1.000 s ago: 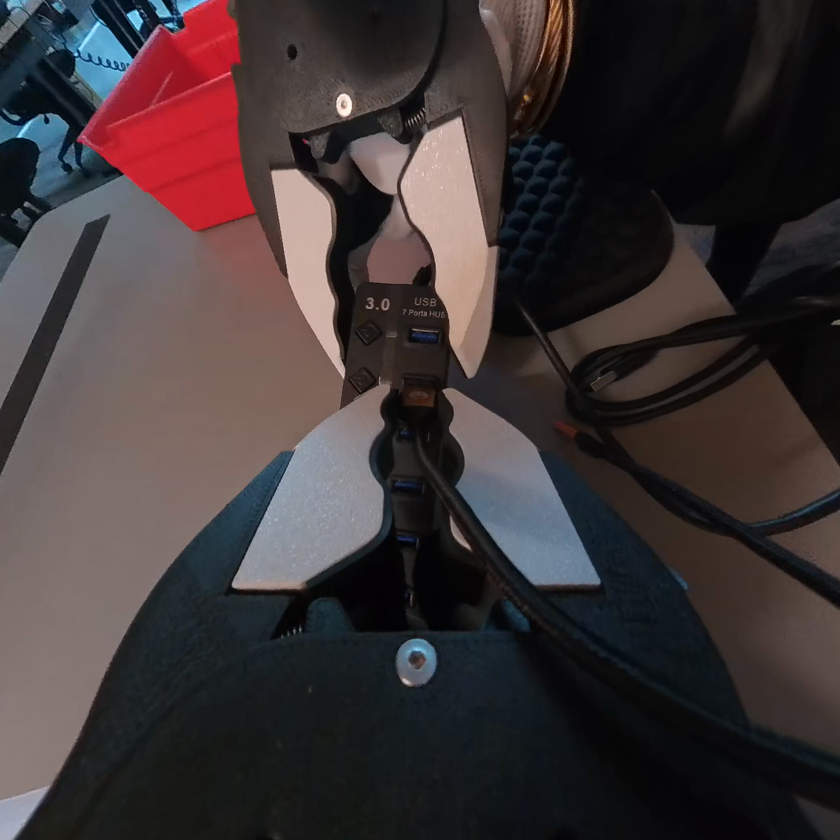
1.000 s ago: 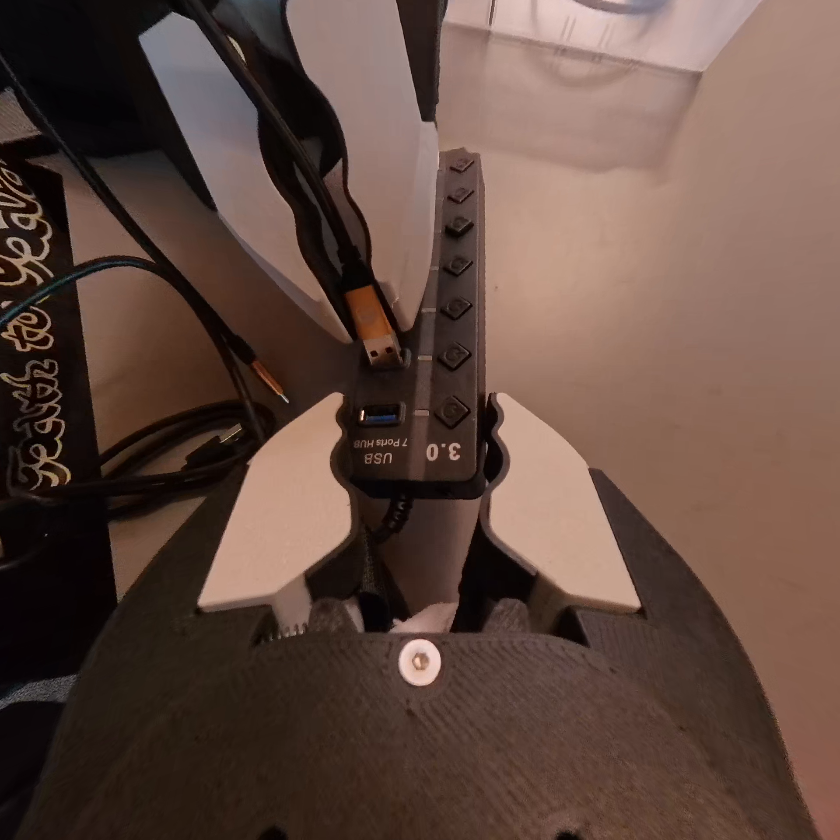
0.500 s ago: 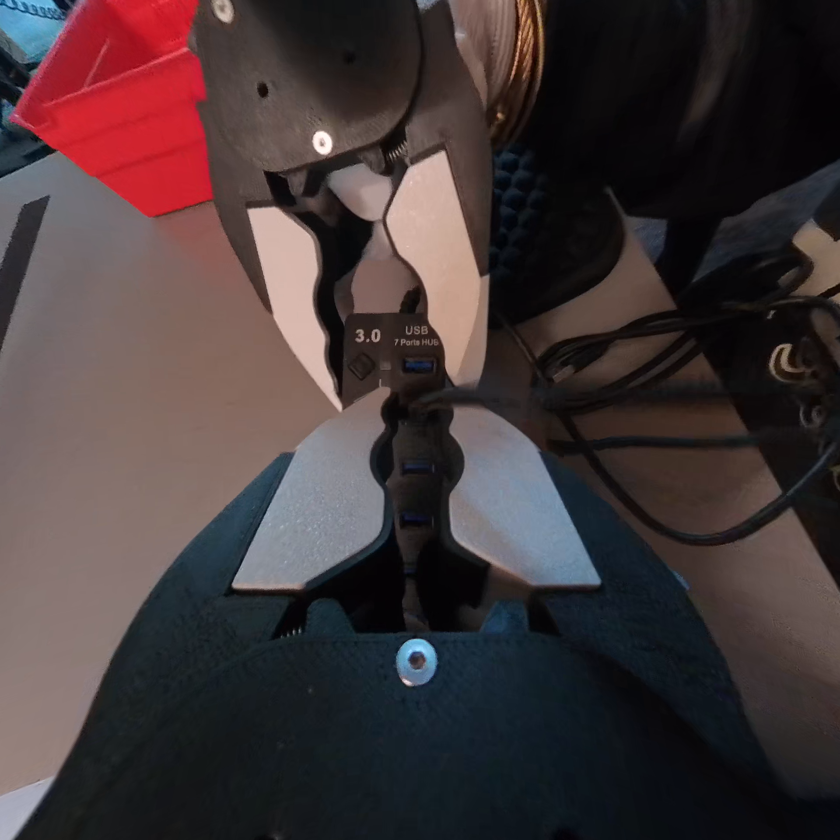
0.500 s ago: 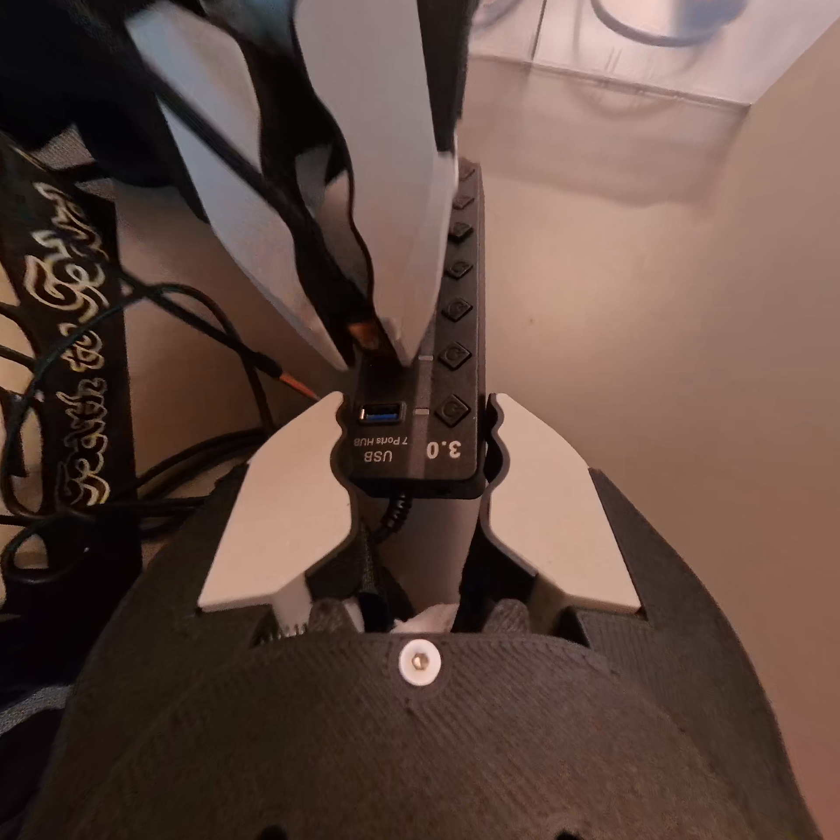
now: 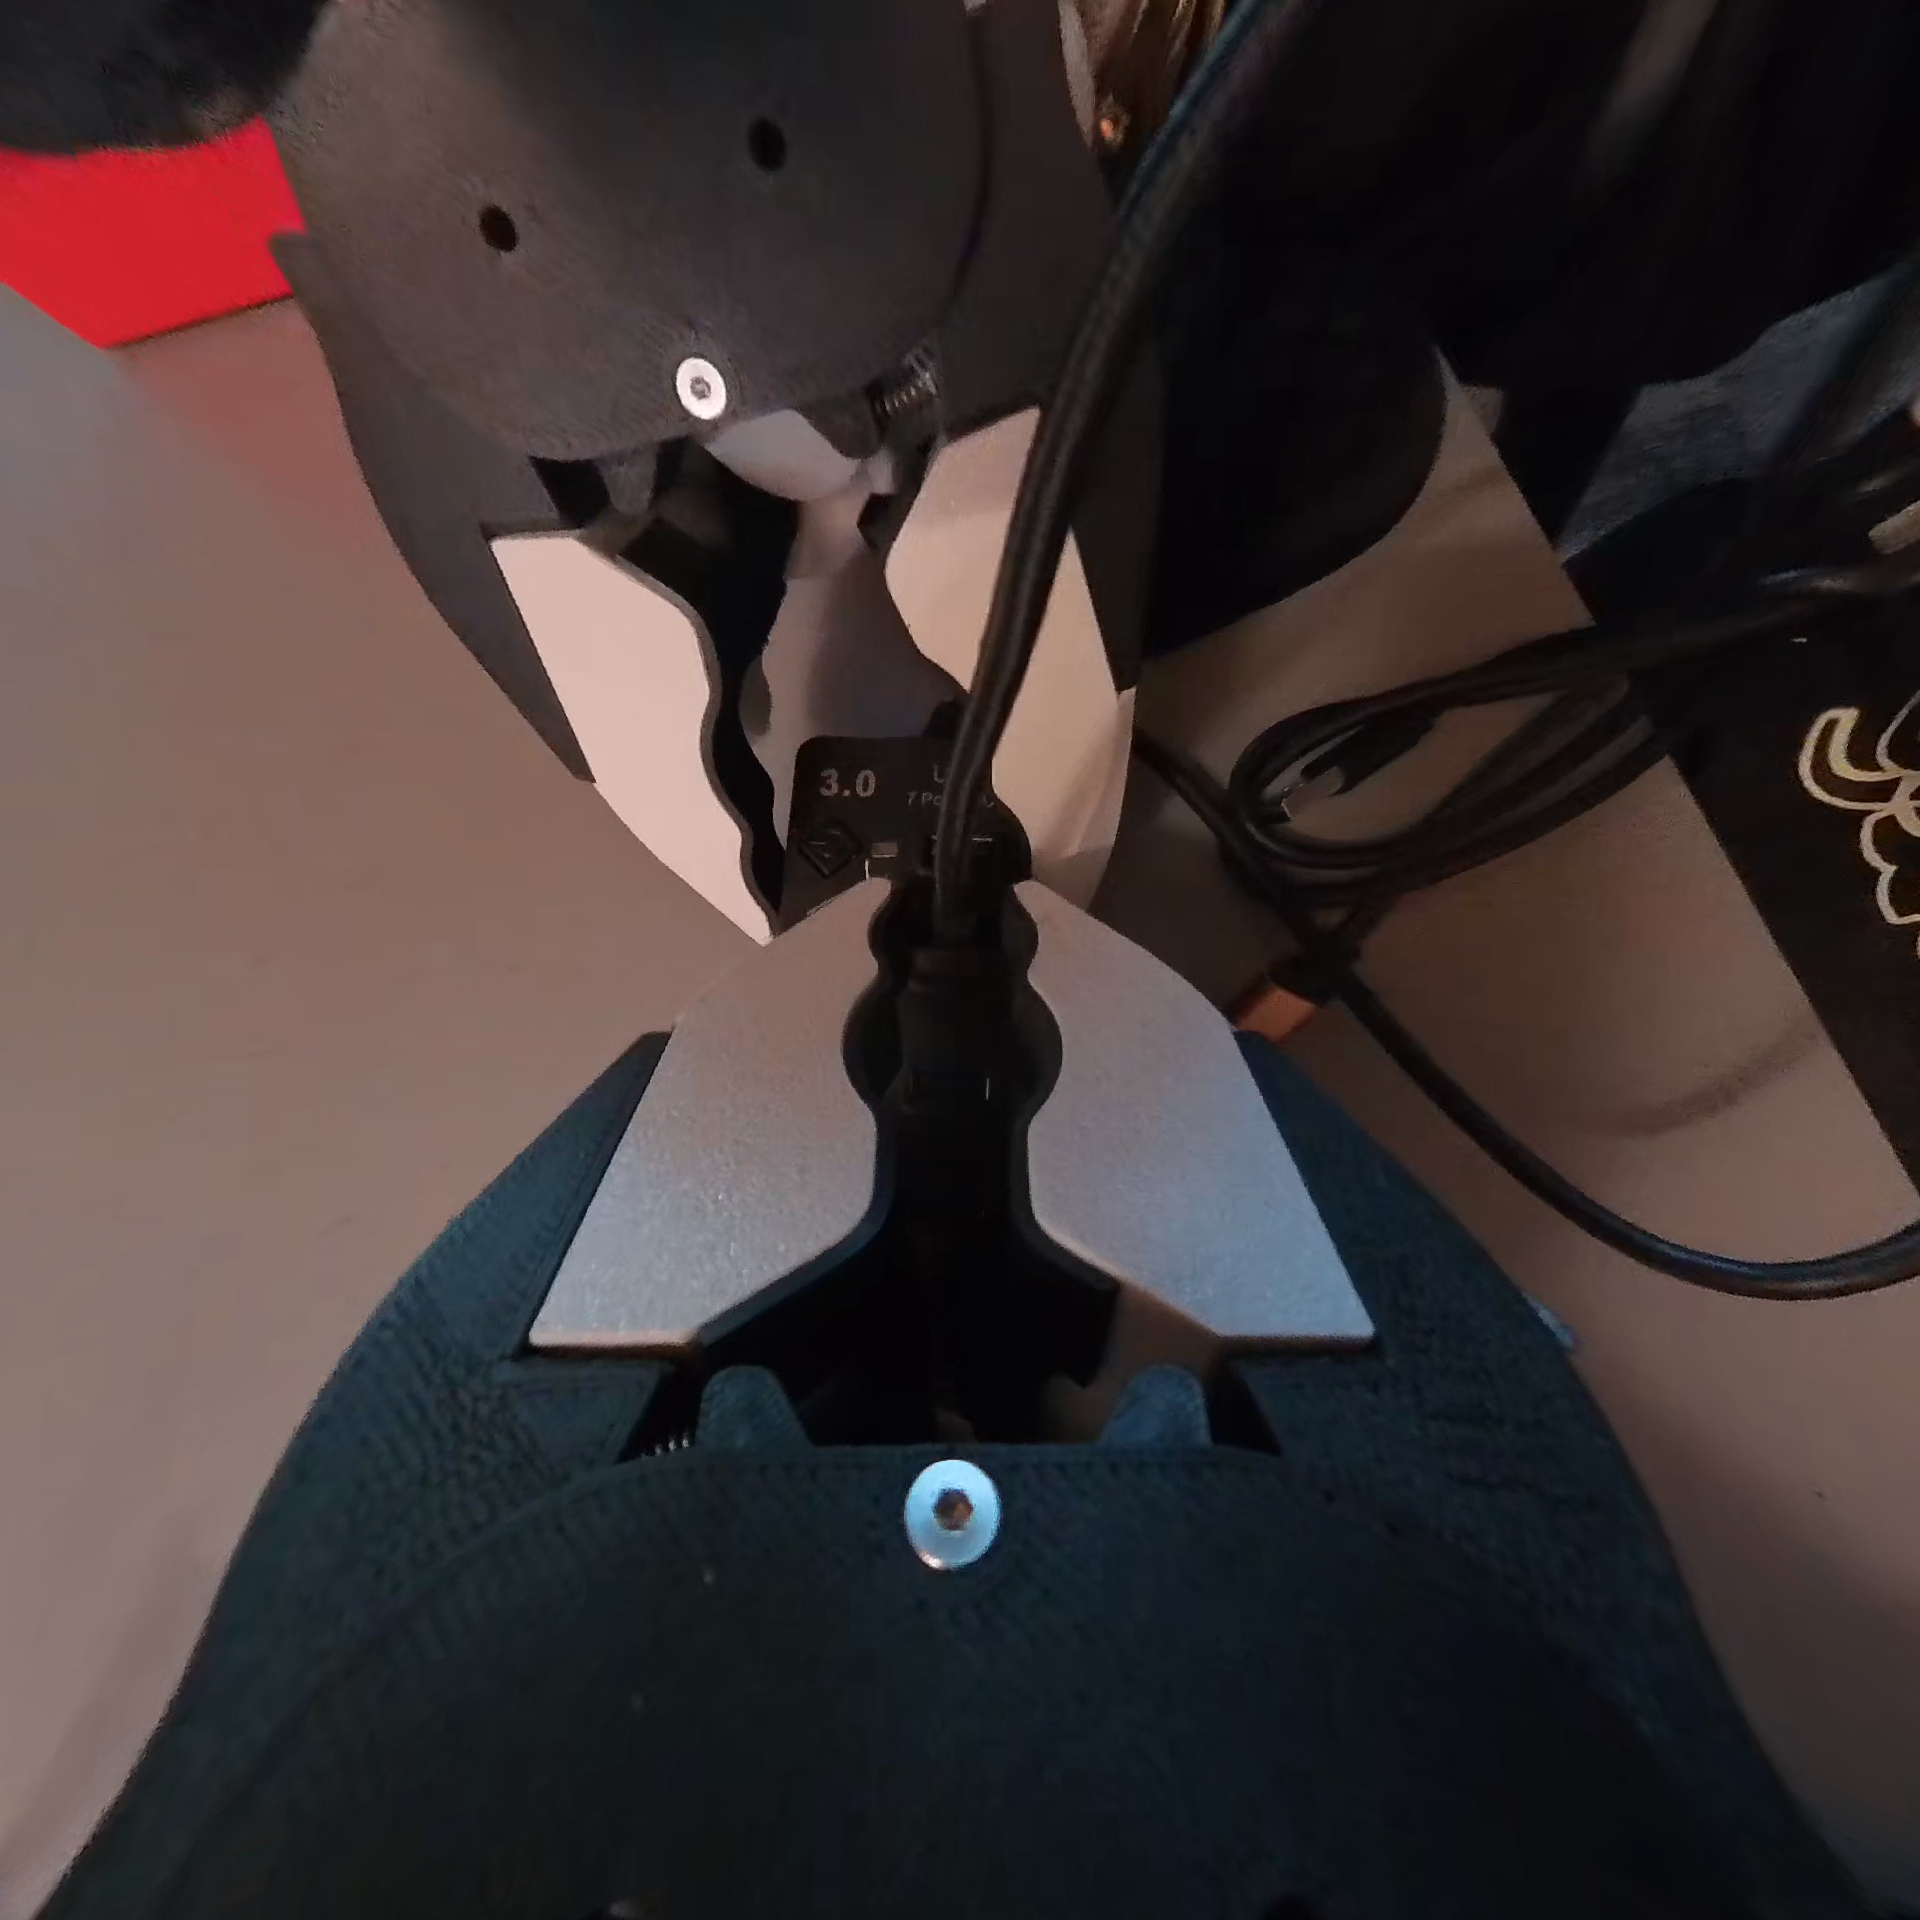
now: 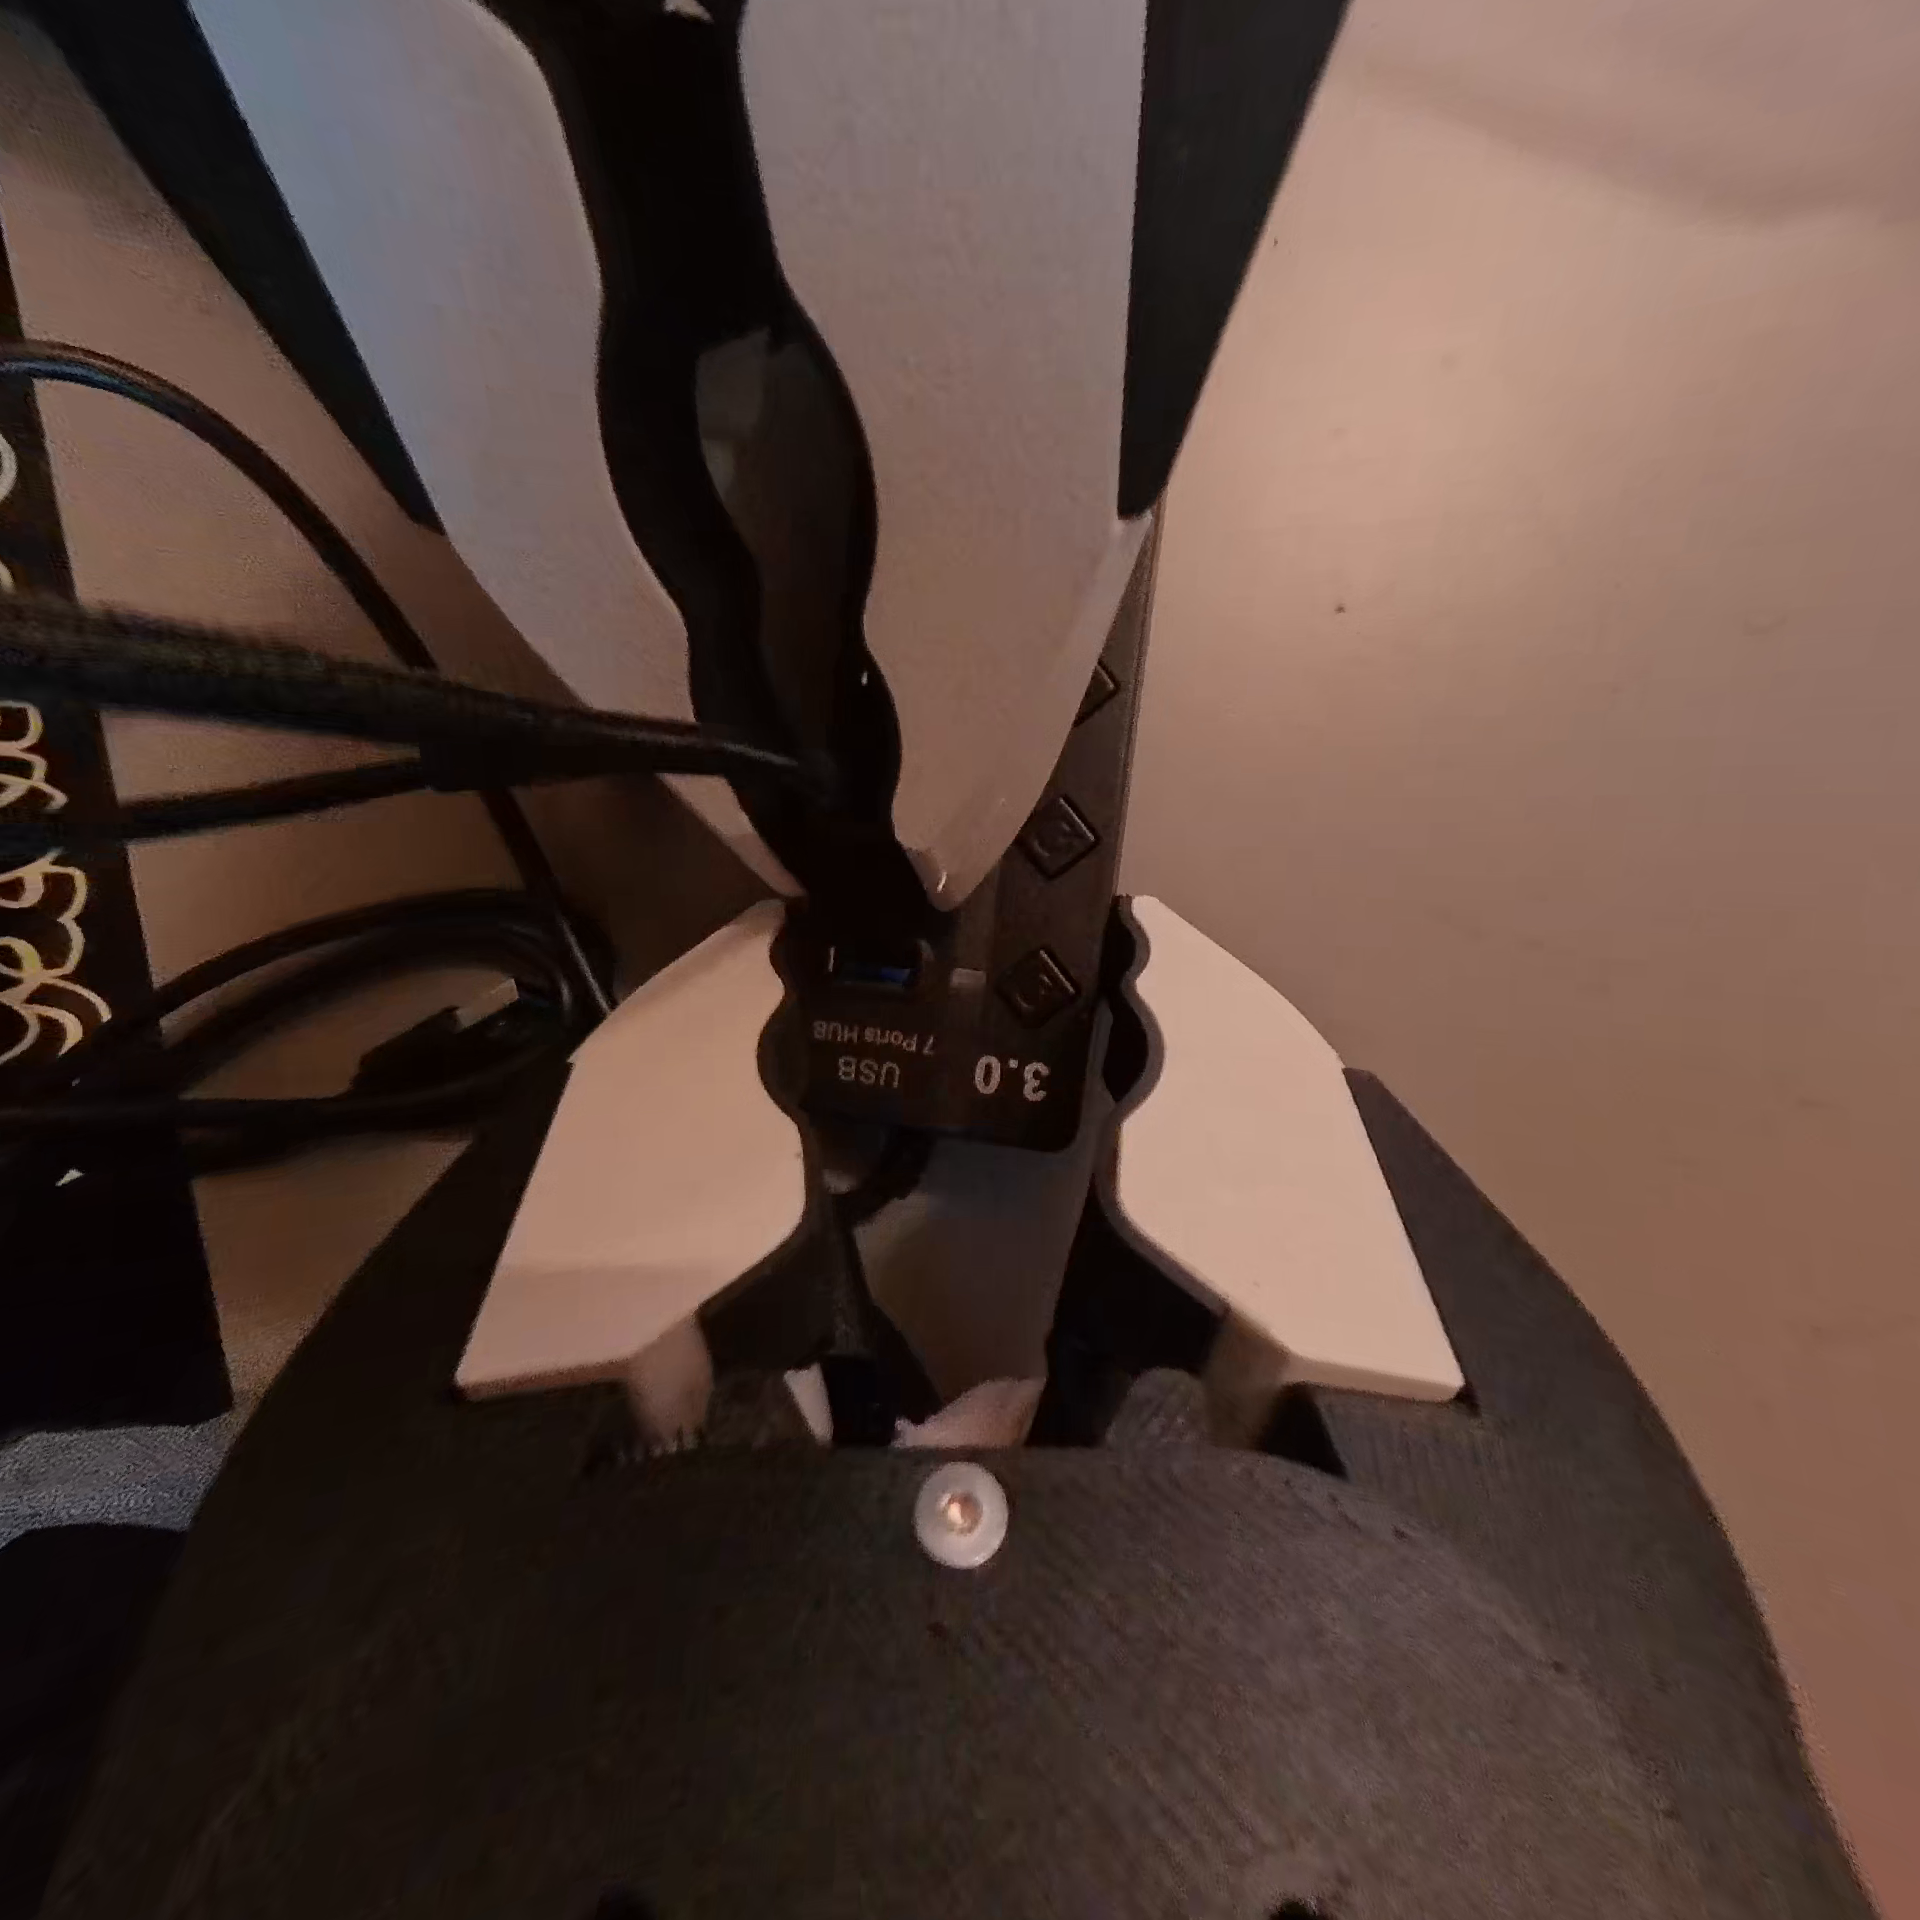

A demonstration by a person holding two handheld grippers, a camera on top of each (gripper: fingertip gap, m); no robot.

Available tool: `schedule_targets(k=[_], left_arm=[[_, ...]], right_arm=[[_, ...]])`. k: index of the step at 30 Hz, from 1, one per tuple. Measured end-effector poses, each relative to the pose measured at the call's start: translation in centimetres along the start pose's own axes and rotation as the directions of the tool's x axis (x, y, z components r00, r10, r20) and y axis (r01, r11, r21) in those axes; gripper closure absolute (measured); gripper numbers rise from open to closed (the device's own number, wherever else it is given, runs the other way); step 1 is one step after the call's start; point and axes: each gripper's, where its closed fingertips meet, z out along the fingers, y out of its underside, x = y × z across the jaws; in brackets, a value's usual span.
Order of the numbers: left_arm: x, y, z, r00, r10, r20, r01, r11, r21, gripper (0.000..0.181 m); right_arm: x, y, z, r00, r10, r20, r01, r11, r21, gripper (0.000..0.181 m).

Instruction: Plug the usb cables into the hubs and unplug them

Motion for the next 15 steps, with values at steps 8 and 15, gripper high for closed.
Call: schedule_targets(k=[8,15], left_arm=[[-0.1,0.2,0.1,0.999,-0.032,-0.008,0.032,0.999,-0.019,0.164],[-0.1,-0.9,-0.6,0.999,-0.033,-0.036,0.036,0.996,0.087,0.165]], right_arm=[[0.2,0.1,0.0,0.999,-0.03,-0.017,0.03,1.0,0.003,0.124],[0.1,0.1,-0.1,1.0,-0.007,0.014,0.007,0.999,0.036,0.124]])
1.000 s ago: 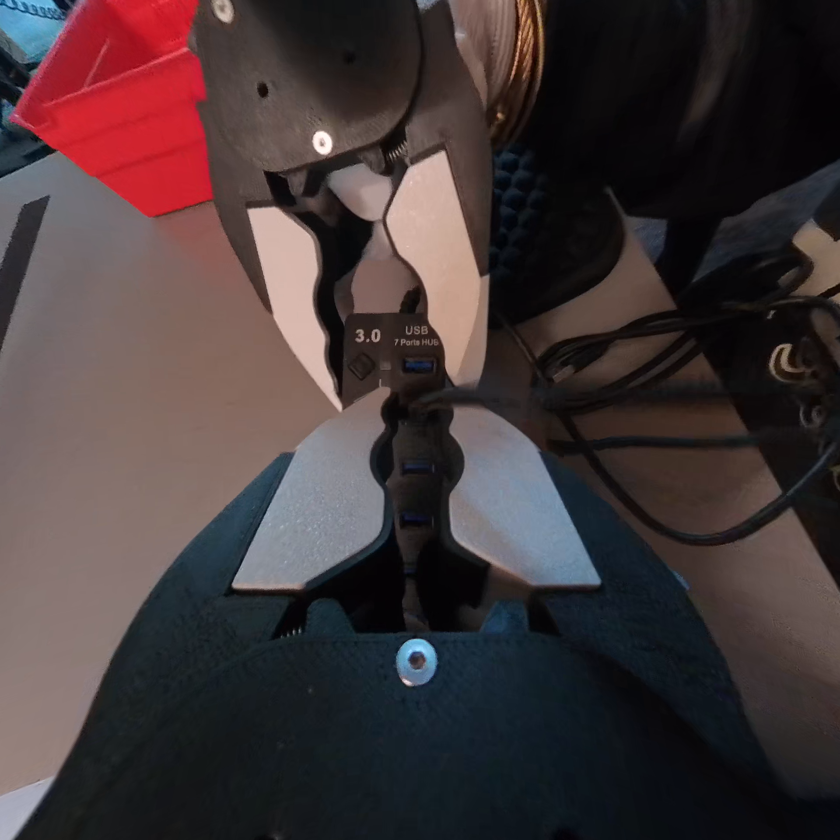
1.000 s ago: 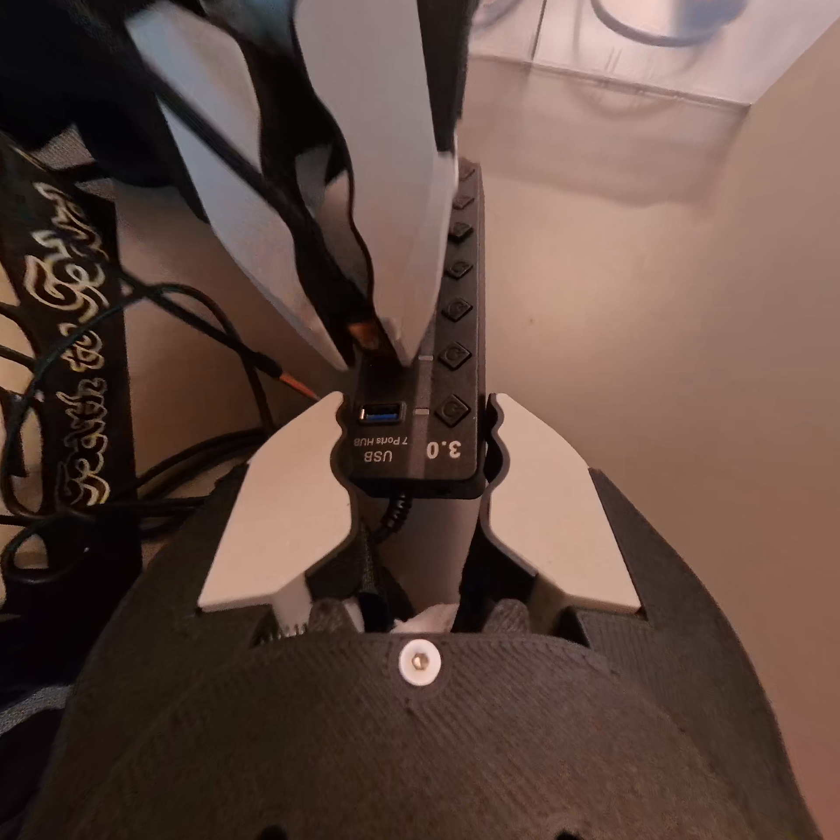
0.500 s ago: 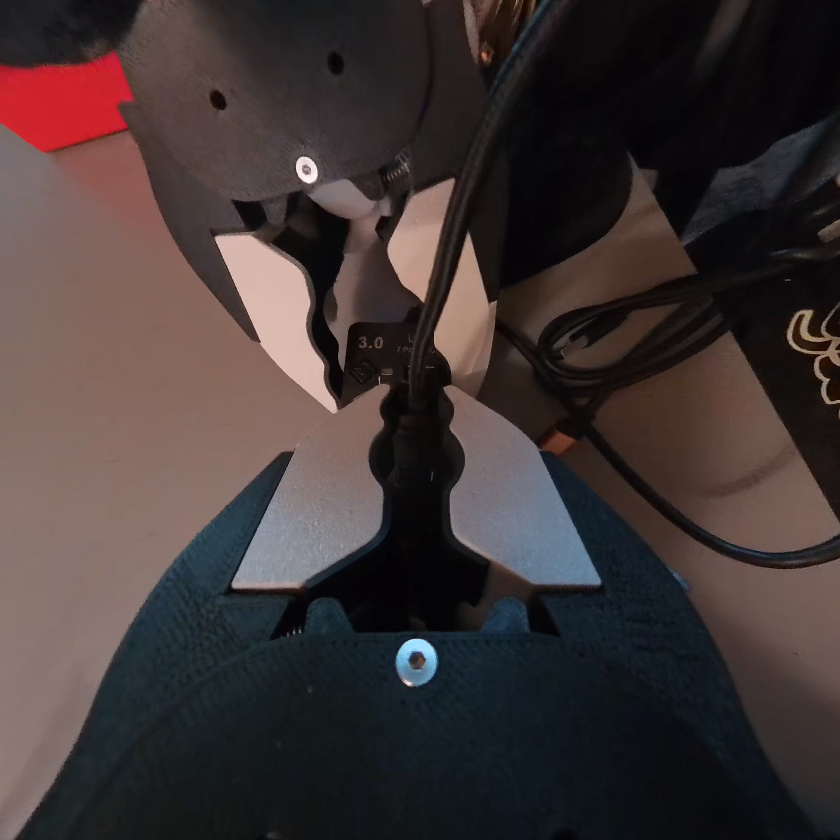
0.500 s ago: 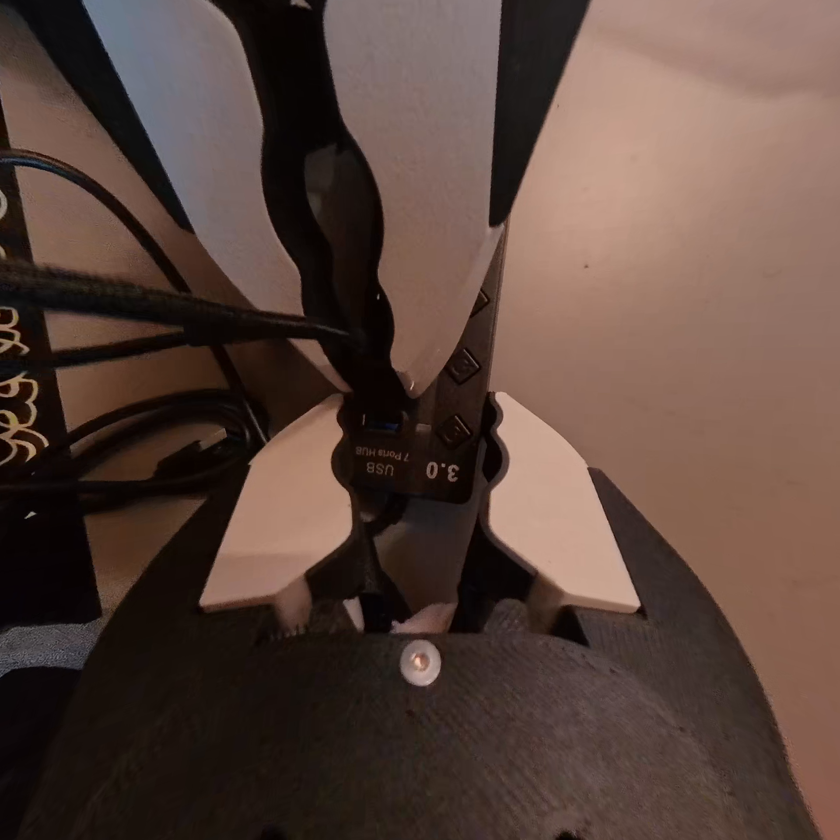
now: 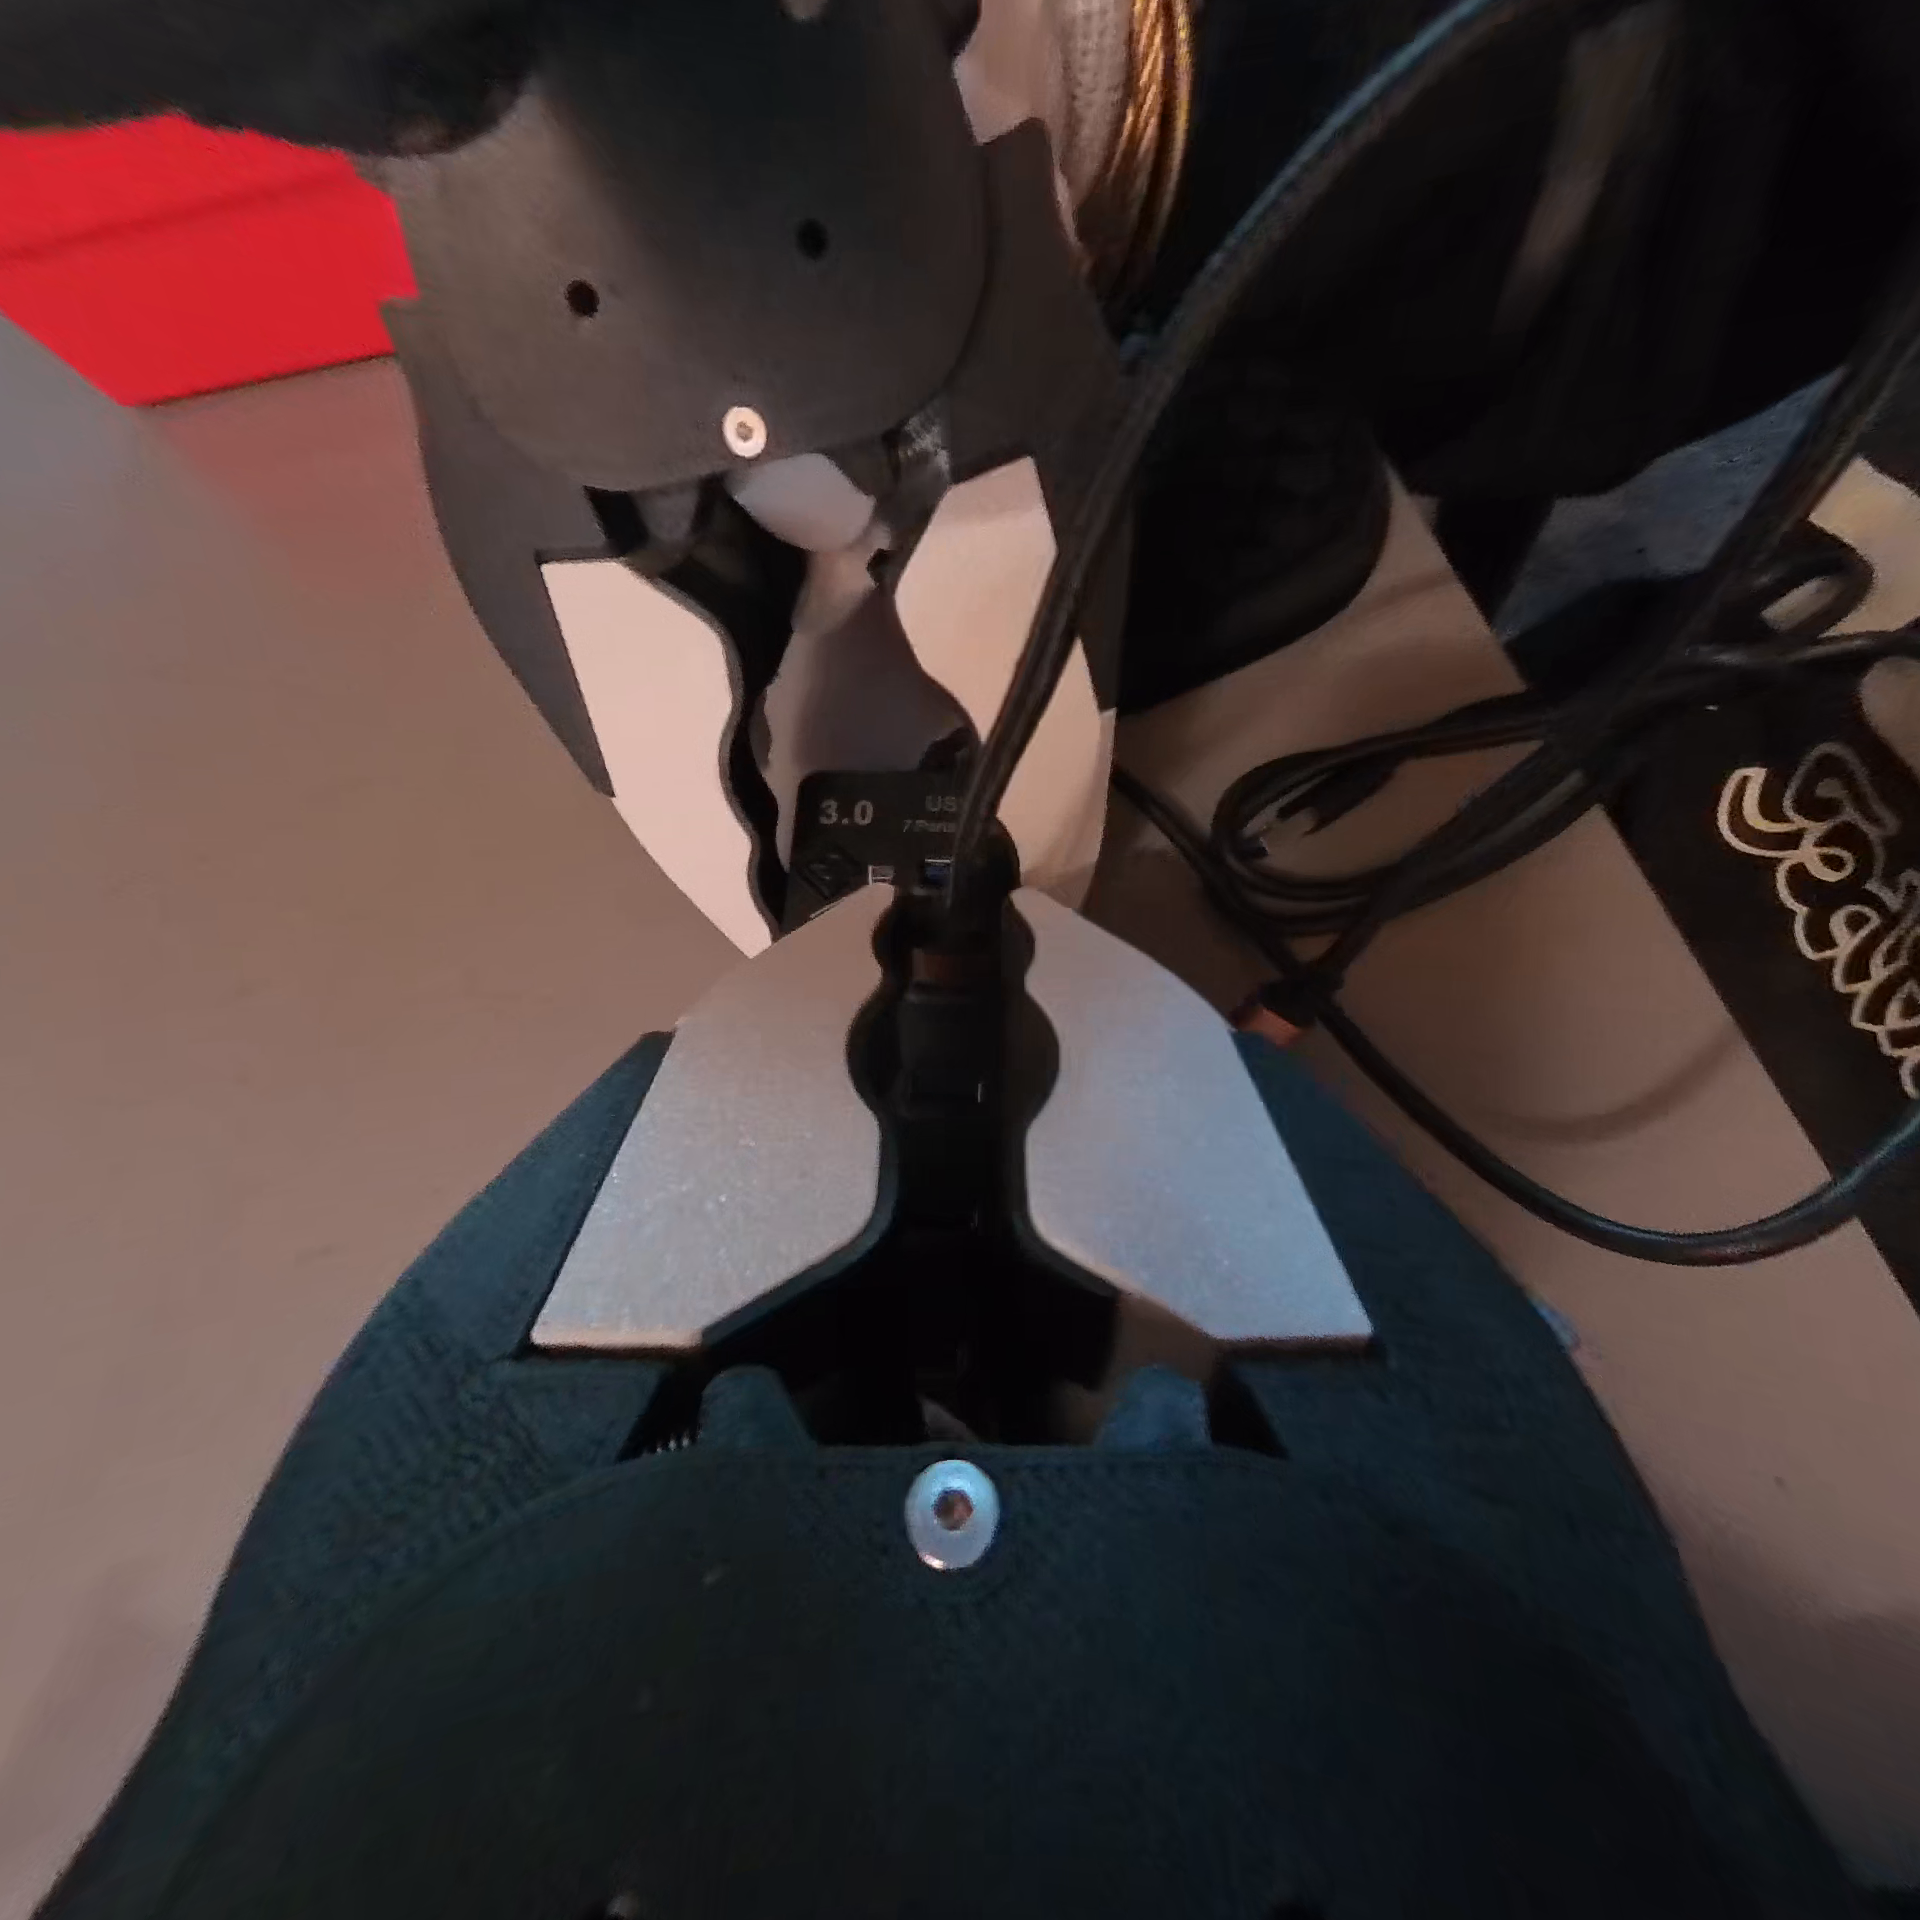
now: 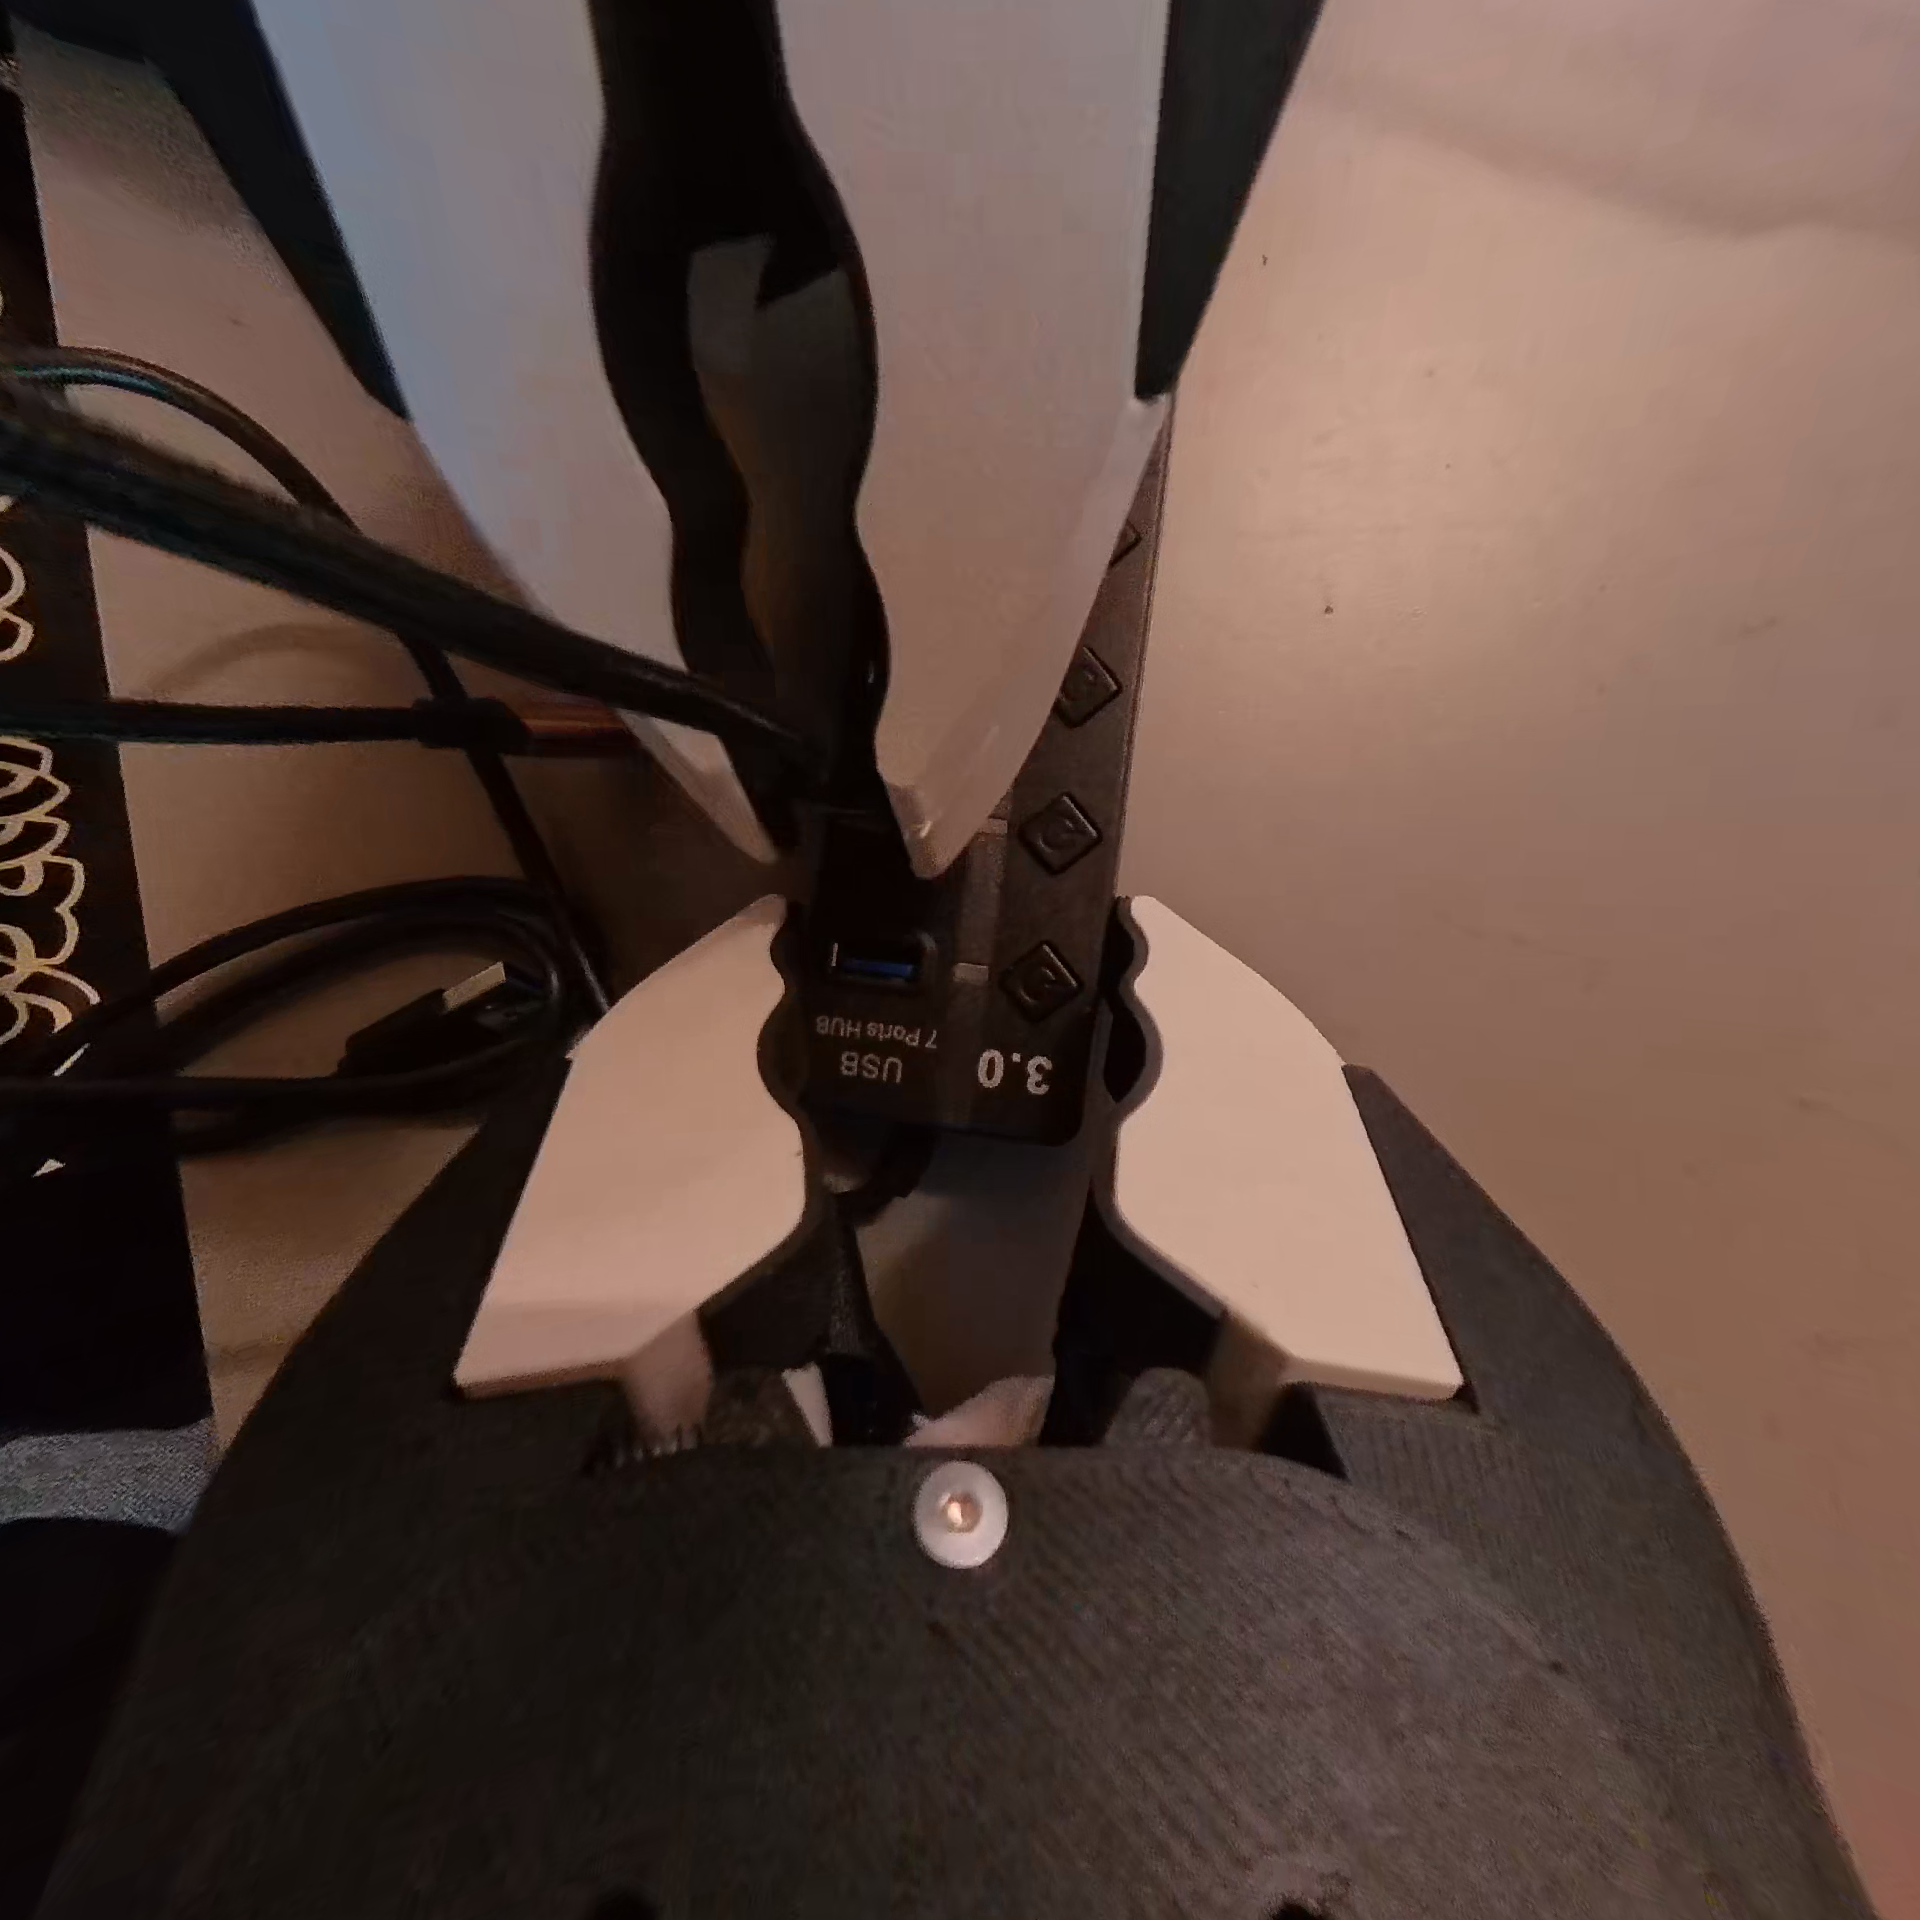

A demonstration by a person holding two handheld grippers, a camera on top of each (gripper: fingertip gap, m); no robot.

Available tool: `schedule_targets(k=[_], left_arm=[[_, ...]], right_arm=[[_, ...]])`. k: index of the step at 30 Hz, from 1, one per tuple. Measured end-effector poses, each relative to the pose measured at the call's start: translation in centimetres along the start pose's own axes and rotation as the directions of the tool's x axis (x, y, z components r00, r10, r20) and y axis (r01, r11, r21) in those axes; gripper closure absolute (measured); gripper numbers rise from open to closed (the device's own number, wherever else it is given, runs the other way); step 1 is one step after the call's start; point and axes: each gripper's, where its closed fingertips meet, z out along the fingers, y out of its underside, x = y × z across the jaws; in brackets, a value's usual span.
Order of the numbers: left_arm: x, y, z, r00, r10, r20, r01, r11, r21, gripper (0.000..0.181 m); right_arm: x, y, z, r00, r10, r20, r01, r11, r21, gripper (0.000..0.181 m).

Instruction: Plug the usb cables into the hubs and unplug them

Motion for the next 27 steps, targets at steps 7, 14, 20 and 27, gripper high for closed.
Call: schedule_targets(k=[7,14,20,27], left_arm=[[-0.1,0.4,0.3,0.997,-0.072,-0.014,0.071,0.995,-0.066,0.164],[-0.2,0.8,0.3,0.999,-0.049,-0.007,0.049,0.997,-0.061,0.165],[-2.3,-1.6,-1.7,0.986,0.006,0.166,-0.019,0.997,0.071,0.129],[-5.7,-8.5,-13.3,0.836,-0.084,0.542,-0.169,0.9,0.401,0.13]], right_arm=[[0.0,0.1,0.1,1.0,-0.018,-0.022,0.017,0.999,-0.028,0.126],[-0.2,0.2,-0.1,1.0,-0.005,0.002,0.005,1.0,-0.012,0.126],[0.6,1.2,-3.0,0.992,0.061,0.11,-0.078,0.984,0.161,0.106],[4.7,-4.8,-15.0,0.984,0.087,-0.153,0.087,0.512,0.855,0.051]])
